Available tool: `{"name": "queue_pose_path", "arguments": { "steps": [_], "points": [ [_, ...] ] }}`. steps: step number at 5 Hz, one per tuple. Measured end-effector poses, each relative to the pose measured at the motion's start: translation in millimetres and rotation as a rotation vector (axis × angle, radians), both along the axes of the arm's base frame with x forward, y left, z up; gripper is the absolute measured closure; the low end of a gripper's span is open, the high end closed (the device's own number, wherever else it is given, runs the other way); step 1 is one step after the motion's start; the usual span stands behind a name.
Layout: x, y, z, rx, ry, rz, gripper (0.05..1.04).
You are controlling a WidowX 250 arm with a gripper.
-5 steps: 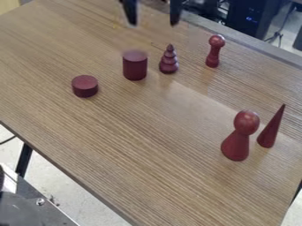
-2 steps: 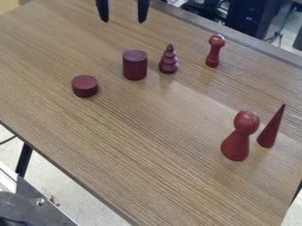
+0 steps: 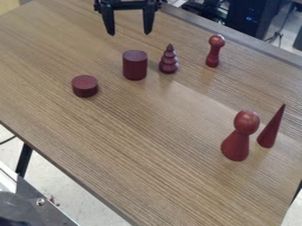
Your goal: Pick the red cylinder from the left side and place it in the middle of the table
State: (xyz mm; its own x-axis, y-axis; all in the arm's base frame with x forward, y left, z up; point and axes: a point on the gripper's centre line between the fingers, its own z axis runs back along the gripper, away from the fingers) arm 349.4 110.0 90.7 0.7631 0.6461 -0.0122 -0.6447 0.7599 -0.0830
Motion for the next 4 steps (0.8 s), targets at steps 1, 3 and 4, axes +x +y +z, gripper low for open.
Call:
{"name": "queue_pose_path", "arguments": {
  "steps": [1, 3, 4],
  "points": [
    [-2, -11, -8.4, -0.02, 0.006, 0.006, 0.084],
    [-9, -21, -25.6, -0.004, 0.033, 0.035, 0.084],
    [-11, -17, -39.8, 0.026, 0.073, 0.068, 0.084]
  ]
}}
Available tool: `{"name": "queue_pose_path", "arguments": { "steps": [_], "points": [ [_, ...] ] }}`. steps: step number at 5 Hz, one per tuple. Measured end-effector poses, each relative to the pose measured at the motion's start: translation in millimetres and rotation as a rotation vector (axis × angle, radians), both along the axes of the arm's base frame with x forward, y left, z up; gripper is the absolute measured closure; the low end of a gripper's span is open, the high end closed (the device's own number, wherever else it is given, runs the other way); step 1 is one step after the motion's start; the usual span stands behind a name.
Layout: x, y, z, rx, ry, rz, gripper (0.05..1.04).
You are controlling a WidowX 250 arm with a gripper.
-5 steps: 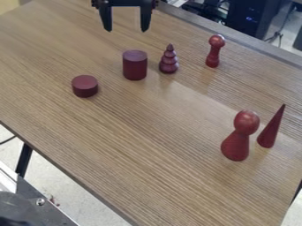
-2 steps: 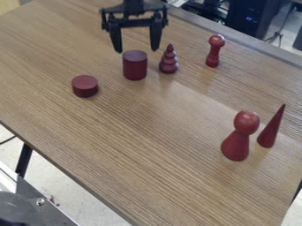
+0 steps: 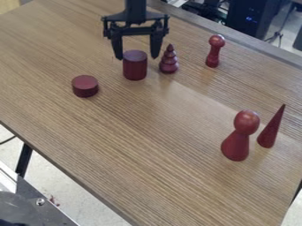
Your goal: Pick the red cylinder from the left side and place it in the middle of the table
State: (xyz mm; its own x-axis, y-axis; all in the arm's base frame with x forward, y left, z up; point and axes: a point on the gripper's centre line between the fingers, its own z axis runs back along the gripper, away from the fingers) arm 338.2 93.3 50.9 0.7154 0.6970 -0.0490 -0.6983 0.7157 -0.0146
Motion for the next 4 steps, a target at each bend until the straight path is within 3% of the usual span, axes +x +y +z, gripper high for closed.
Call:
{"name": "queue_pose_path", "arguments": {
  "steps": [2, 3, 4],
  "points": [
    [0, 9, -15.2, 0.002, 0.022, 0.037, 0.123],
    [2, 16, -15.5, 0.007, -0.003, 0.068, 0.268],
    [-9, 17, -7.6, 0.036, -0.026, 0.077, 0.268]
  ]
}}
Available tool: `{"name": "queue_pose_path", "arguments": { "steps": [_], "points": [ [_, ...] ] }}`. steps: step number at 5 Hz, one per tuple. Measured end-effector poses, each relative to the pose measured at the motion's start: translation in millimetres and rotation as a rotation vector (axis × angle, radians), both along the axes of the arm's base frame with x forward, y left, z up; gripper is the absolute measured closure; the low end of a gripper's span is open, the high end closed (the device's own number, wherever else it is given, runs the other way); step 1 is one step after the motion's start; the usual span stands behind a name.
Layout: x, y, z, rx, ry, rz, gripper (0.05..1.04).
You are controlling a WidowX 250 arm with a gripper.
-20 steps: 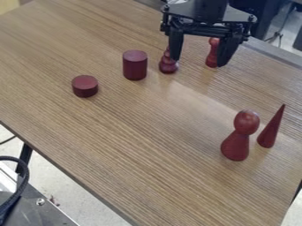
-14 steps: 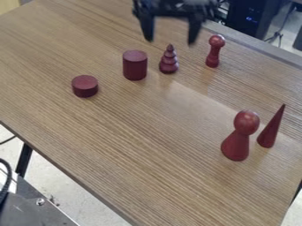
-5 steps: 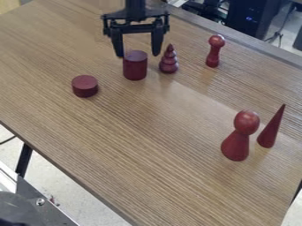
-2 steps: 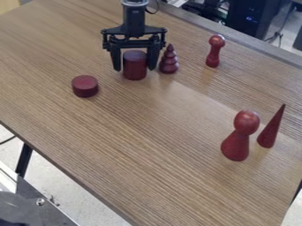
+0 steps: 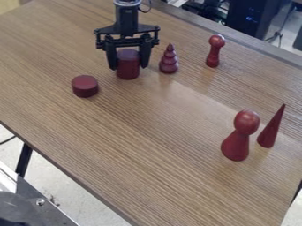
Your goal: Pick the red cylinder from the left side and place it in the middle of the table
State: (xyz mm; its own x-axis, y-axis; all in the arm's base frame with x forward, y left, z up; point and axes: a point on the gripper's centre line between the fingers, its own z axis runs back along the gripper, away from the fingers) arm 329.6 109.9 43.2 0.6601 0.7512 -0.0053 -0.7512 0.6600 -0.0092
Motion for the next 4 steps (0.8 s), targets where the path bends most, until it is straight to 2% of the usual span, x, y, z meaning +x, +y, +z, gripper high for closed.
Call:
{"name": "queue_pose_path", "arguments": {
  "steps": [1, 2, 3, 4],
  "points": [
    [-11, -6, 35.5, 0.074, -0.118, -0.039, 0.268],
    [-24, -32, 67.0, 0.133, -0.228, -0.26, 0.268],
    [-29, -57, 69.2, 0.048, -0.276, -0.505, 0.268],
    [-23, -77, 56.8, -0.026, -0.297, -0.719, 0.268]
  ]
}}
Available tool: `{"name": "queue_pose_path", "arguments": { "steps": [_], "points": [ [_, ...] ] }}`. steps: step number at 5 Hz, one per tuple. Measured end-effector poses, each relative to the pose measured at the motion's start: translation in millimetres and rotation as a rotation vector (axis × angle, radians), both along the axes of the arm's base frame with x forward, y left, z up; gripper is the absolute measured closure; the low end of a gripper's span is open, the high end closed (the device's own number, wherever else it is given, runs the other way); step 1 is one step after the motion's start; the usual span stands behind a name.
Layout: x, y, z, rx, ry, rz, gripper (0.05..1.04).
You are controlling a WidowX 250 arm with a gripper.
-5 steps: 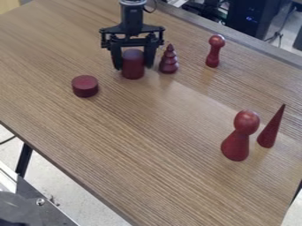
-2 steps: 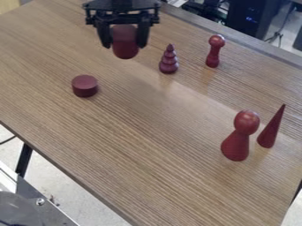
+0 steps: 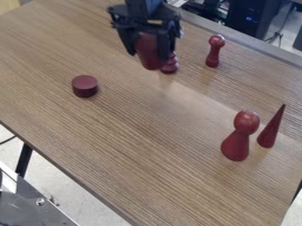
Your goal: Pick the red cylinder from the left side and place it in the middle of the table
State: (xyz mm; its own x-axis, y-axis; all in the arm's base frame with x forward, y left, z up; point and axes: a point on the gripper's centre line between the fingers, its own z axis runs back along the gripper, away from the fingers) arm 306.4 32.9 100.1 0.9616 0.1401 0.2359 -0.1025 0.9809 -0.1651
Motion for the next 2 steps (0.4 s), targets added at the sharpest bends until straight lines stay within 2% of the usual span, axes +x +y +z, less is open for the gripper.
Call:
{"name": "queue_pose_path", "arguments": {
  "steps": [1, 2],
  "points": [
    [10, -27, -16.6, 0.0, 0.076, -0.124, 0.268],
    [19, -44, -19.2, 0.025, 0.098, -0.207, 0.268]
  ]
}}
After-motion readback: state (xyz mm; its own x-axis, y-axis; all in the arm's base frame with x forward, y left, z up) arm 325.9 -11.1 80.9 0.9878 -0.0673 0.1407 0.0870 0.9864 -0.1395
